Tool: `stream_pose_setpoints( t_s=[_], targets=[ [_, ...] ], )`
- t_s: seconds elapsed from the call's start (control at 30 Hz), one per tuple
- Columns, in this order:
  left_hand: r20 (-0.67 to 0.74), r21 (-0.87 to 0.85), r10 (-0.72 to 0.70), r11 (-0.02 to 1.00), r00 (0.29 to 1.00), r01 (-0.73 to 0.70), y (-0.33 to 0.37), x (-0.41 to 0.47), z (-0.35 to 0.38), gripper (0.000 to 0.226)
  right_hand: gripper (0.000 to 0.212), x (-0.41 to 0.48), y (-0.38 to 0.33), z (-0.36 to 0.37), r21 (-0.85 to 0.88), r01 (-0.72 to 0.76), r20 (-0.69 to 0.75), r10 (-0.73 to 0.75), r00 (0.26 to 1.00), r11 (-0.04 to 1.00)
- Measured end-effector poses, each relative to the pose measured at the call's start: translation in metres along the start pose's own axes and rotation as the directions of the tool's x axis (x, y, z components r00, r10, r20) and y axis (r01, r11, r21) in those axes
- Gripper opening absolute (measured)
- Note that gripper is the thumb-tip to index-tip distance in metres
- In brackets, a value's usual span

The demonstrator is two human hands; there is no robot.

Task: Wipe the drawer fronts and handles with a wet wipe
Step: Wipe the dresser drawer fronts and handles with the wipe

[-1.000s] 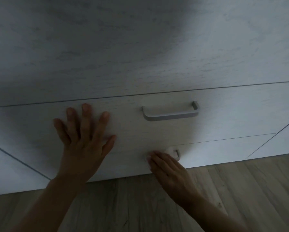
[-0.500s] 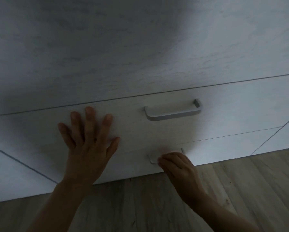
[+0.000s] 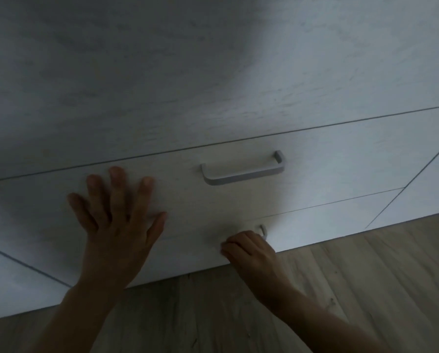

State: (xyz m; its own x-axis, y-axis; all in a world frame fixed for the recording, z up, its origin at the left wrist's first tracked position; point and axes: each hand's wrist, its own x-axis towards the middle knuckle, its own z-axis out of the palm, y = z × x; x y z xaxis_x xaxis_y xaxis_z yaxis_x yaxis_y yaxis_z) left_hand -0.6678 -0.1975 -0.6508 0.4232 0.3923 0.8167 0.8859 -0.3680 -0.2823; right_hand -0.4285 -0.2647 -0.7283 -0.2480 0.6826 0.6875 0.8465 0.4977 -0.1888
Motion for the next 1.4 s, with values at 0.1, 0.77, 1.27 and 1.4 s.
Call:
stream_pose_setpoints(
  t_s=[0.1,0.77,1.27,1.4],
  targets=[
    [0.001,0.002,0.011,1.0,1.0,-0.011,0.0,0.001,-0.001,0.076,0.018,-0.015,0.017,-0.016,0.011,-0.111,-0.063,0.112,0.992,0.994],
    [0.005,0.003,0.001,1.0,1.0,-0.001,0.001,0.002,0.0,0.077,0.026,-0.019,0.019,-0.016,-0.05,-0.014,-0.028,0.012,1.0,0.999],
    [0.007,0.04,0.007,0.999,1.0,-0.007,-0.001,0.0,0.002,0.078,0.022,-0.006,0.01,-0.008,-0.058,0.013,-0.05,-0.016,0.999,0.998],
    [-0.001,0.019,-0.001,1.0,1.0,0.001,-0.001,0.0,0.003,0.079,0.017,0.0,0.003,-0.012,-0.068,-0.01,-0.104,0.003,0.995,0.998]
  ],
)
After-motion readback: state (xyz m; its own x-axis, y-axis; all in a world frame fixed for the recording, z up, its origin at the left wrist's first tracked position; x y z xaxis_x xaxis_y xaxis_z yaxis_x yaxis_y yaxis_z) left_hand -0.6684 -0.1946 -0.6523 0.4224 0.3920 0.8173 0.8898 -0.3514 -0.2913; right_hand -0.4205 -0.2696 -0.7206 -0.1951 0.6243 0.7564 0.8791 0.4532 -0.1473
